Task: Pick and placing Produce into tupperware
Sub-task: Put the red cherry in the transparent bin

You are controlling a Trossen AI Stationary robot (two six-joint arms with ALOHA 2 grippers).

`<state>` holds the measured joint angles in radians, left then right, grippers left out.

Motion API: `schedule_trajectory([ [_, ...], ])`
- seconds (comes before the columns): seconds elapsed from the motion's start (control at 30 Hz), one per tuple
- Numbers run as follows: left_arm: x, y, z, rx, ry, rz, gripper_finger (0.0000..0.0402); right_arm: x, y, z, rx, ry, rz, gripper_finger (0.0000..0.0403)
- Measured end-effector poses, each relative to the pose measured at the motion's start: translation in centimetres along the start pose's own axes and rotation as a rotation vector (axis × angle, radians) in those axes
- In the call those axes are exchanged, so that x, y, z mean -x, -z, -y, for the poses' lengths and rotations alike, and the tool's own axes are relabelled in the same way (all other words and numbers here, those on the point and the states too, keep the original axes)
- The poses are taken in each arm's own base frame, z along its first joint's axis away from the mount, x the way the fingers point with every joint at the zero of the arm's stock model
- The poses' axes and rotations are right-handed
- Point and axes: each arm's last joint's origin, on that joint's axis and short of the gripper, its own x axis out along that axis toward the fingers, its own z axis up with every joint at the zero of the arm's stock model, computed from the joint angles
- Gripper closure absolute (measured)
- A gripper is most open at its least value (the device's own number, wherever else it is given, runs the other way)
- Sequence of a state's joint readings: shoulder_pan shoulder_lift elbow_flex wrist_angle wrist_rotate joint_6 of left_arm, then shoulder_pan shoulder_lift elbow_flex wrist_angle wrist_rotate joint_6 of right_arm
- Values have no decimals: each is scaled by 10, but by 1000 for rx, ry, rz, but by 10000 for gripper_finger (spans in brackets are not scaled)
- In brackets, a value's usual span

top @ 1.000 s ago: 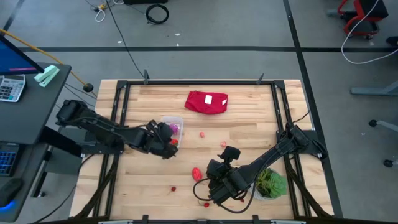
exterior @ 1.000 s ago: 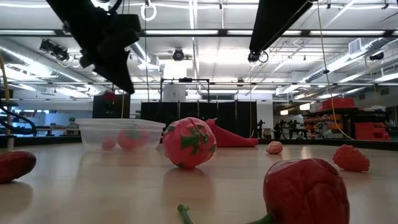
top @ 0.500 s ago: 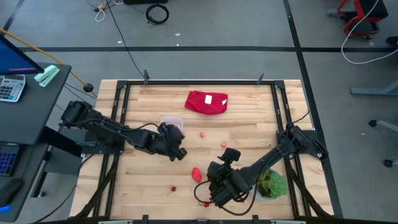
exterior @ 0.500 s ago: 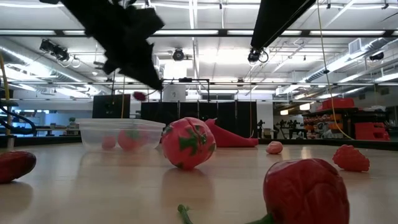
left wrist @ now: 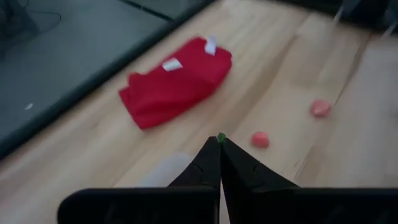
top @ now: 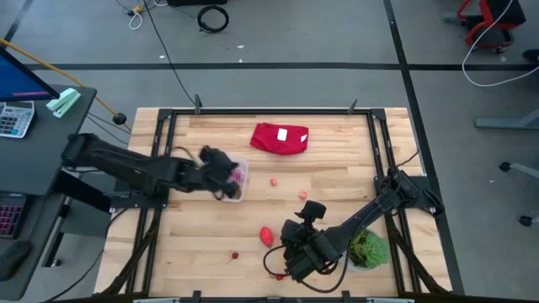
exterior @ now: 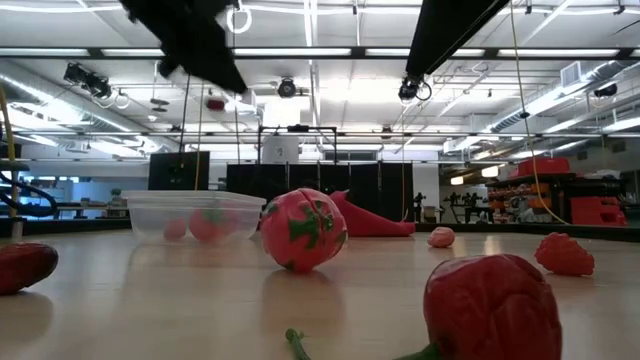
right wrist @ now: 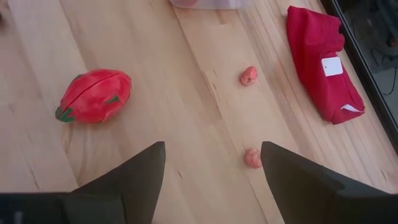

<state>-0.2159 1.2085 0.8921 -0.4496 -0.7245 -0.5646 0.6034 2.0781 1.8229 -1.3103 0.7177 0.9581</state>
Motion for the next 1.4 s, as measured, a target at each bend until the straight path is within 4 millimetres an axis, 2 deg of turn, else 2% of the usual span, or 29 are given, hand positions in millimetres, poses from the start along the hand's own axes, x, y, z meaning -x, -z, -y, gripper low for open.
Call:
schedule_trajectory([
  [0.17,55,-8,-40,77,11,57,388,2,2,-2,-9,-4,6,129],
  [0.27,69,5,-52,152,-7,106,393,3,2,-3,-14,-8,11,129],
  [0.33,64,24,-49,179,43,145,396,3,2,-3,-20,-12,14,129],
  [0.43,45,57,-37,164,141,217,391,2,1,-3,-28,-16,18,129],
  [0.5,32,79,-36,218,183,254,388,2,0,-3,-28,-15,19,129],
  [0.63,11,121,-47,330,260,267,396,1,0,-3,-32,-16,20,129],
  [0.7,8,134,-53,372,292,304,396,1,-1,-3,-27,-15,20,129],
  [0.87,4,149,-63,426,318,331,390,0,-2,-2,-29,-12,21,129],
  [1.03,3,150,-62,436,339,315,397,-2,-4,0,-36,-4,22,129],
  [1.27,4,150,-61,468,377,294,382,-3,-5,1,-37,-2,22,129],
  [1.4,4,150,-61,486,381,294,395,-3,-5,1,-37,-2,22,129],
])
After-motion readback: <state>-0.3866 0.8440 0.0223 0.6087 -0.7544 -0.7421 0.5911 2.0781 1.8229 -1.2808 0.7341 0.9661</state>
